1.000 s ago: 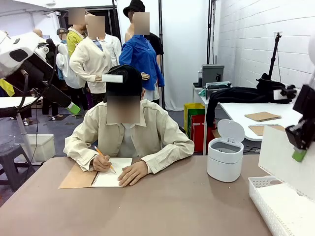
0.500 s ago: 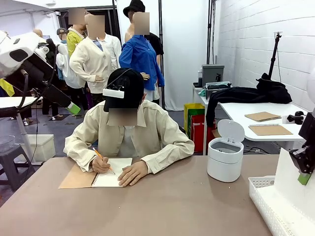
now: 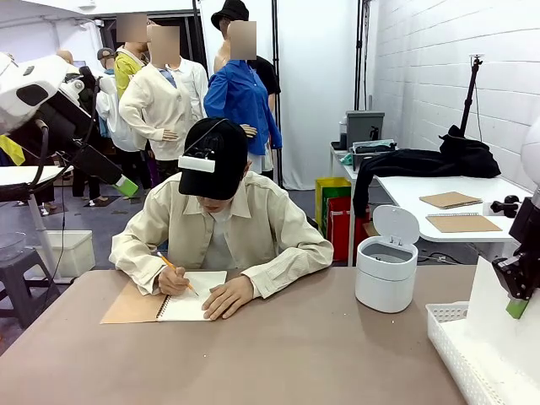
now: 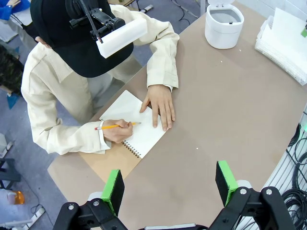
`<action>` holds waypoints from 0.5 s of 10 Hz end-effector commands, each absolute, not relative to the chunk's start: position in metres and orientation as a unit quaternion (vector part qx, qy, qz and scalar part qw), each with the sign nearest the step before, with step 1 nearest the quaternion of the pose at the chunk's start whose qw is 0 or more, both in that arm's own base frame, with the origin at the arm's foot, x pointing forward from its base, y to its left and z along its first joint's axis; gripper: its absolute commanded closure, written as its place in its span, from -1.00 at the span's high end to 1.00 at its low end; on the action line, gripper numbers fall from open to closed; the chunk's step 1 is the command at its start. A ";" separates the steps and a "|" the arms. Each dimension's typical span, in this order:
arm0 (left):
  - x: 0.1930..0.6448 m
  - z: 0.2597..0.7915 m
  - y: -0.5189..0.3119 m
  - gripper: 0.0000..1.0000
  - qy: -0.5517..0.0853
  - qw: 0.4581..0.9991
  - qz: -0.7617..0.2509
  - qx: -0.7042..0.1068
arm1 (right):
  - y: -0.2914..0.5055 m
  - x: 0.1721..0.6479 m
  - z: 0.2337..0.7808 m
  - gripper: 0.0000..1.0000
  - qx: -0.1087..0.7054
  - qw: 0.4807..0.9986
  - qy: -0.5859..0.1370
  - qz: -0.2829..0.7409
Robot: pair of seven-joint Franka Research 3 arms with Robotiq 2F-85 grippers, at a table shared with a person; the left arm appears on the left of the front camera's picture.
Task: Sort the paper based on its condition.
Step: If a person hands you a paper, place it in the Organizing basket , and if it's crumpled, put it in the Trash can.
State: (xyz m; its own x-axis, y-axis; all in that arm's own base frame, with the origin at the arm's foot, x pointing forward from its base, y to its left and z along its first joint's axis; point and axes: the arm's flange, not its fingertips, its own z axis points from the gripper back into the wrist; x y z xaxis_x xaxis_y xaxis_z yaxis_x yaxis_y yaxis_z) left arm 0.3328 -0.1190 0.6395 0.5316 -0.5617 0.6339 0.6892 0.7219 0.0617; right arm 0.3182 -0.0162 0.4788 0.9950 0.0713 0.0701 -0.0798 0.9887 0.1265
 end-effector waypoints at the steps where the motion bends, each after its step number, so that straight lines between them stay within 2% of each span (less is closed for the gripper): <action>1: 0.333 0.639 -0.118 1.00 -0.323 0.870 -0.358 -0.103 | -0.015 0.315 0.481 -1.00 0.060 0.997 -0.030 0.041; 5: 0.333 0.639 -0.118 1.00 -0.323 0.870 -0.358 -0.103 | 0.005 0.340 0.448 -1.00 0.090 0.993 0.011 0.075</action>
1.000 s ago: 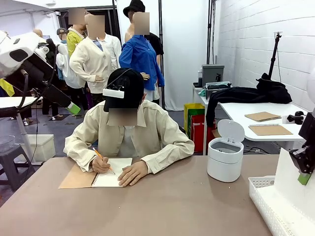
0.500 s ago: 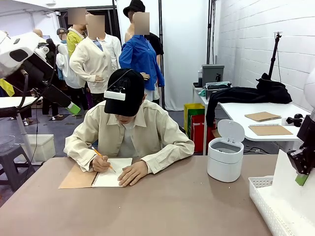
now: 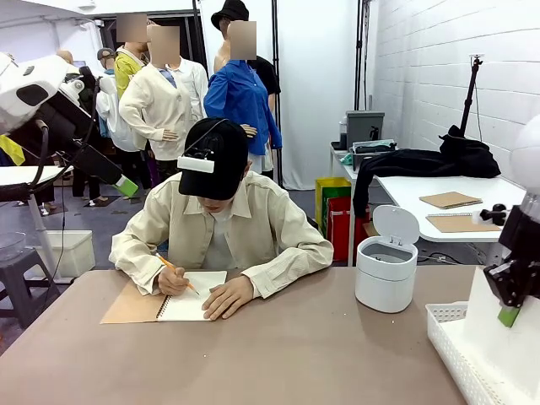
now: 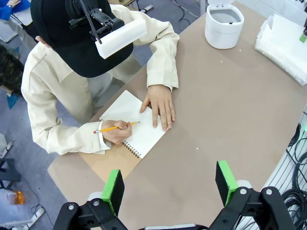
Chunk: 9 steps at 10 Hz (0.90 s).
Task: Sort the paper based on its condition.
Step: If a person hands you a paper, place it in the Organizing basket , and if it's crumpled, put it in the Trash can.
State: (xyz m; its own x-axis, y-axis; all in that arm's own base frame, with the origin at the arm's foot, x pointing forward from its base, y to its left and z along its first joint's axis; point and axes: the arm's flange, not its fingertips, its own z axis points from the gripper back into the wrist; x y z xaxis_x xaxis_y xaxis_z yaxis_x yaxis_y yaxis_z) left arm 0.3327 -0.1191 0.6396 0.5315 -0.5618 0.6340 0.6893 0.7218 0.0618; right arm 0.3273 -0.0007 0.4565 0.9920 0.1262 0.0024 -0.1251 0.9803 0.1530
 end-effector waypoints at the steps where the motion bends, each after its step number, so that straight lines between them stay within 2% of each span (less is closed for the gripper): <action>1: 0.333 0.639 -0.118 1.00 -0.323 0.870 -0.358 -0.103 | 0.009 0.342 0.439 -1.00 0.084 0.994 0.017 0.074; 5: 0.333 0.639 -0.118 1.00 -0.323 0.870 -0.358 -0.103 | 0.013 0.338 0.410 -1.00 0.077 0.996 -0.008 0.051; 9: 0.333 0.639 -0.118 1.00 -0.323 0.870 -0.358 -0.103 | -0.006 0.320 0.386 -1.00 0.074 0.997 0.005 0.003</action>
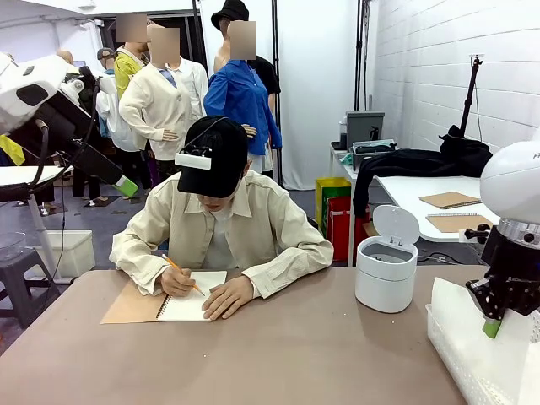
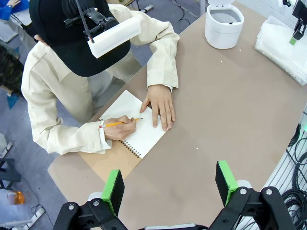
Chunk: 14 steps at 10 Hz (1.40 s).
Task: Sort the paper based on its condition.
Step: If a person hands you a paper, place it in the Organizing basket , and if it's crumpled, put it in the Trash can.
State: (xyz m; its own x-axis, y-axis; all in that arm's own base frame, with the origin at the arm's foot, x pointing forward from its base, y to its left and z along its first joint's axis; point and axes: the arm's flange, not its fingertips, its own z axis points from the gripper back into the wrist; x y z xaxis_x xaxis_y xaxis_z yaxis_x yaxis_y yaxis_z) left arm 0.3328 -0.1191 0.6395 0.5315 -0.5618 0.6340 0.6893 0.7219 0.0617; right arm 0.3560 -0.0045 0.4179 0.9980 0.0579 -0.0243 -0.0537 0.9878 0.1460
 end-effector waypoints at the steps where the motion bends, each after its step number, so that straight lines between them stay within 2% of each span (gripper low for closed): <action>1: 0.333 0.639 -0.118 1.00 -0.323 0.870 -0.358 -0.103 | -0.020 0.316 0.382 -1.00 0.072 0.997 0.001 -0.022; 6: 0.333 0.639 -0.118 1.00 -0.323 0.870 -0.358 -0.103 | -0.057 0.296 0.369 -1.00 0.050 0.997 0.026 -0.056; 12: 0.333 0.639 -0.118 1.00 -0.323 0.870 -0.358 -0.103 | -0.042 0.292 0.345 -1.00 0.107 0.990 0.056 -0.068; 14: 0.333 0.639 -0.118 1.00 -0.323 0.870 -0.358 -0.103 | -0.046 0.291 0.344 -1.00 0.098 0.990 0.078 -0.058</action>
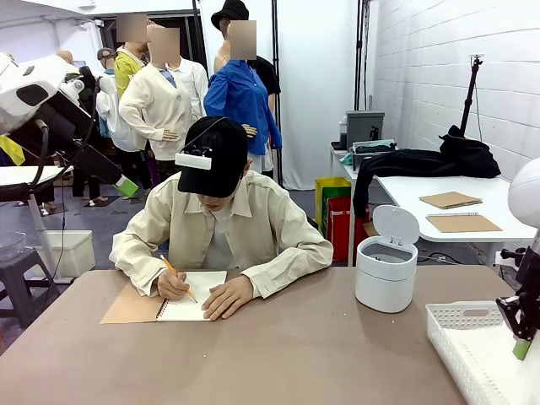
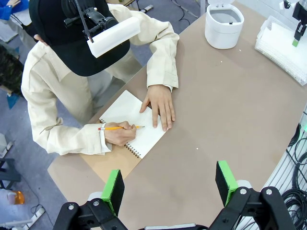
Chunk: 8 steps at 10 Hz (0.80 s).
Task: Sort the paper based on its condition.
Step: If a person hands you a paper, place it in the Organizing basket , and if it's crumpled, put it in the Trash can.
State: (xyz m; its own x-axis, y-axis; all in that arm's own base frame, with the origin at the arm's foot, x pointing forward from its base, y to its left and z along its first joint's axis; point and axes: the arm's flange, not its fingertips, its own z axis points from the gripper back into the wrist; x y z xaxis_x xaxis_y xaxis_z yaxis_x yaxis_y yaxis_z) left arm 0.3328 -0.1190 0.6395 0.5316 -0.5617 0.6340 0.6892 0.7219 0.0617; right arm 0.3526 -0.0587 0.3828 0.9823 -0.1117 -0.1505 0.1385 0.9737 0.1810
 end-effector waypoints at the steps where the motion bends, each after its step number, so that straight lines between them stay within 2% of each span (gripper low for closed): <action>1: 0.333 0.639 -0.118 1.00 -0.323 0.870 -0.358 -0.103 | -0.047 0.288 0.344 -0.87 0.091 0.990 0.080 -0.066; 6: 0.333 0.639 -0.118 1.00 -0.323 0.870 -0.358 -0.103 | -0.056 0.283 0.355 1.00 0.060 0.991 0.112 -0.046; 8: 0.333 0.639 -0.118 1.00 -0.323 0.870 -0.358 -0.103 | -0.058 0.285 0.356 1.00 0.046 0.990 0.127 -0.040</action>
State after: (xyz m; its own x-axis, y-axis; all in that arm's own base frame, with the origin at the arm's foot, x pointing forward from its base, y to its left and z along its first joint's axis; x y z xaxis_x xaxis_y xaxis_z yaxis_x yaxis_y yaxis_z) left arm 0.3328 -0.1190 0.6395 0.5316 -0.5617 0.6340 0.6892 0.7219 0.0617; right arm 0.3344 -0.0656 0.3841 0.9663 -0.0686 -0.2481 0.0996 0.9884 0.1147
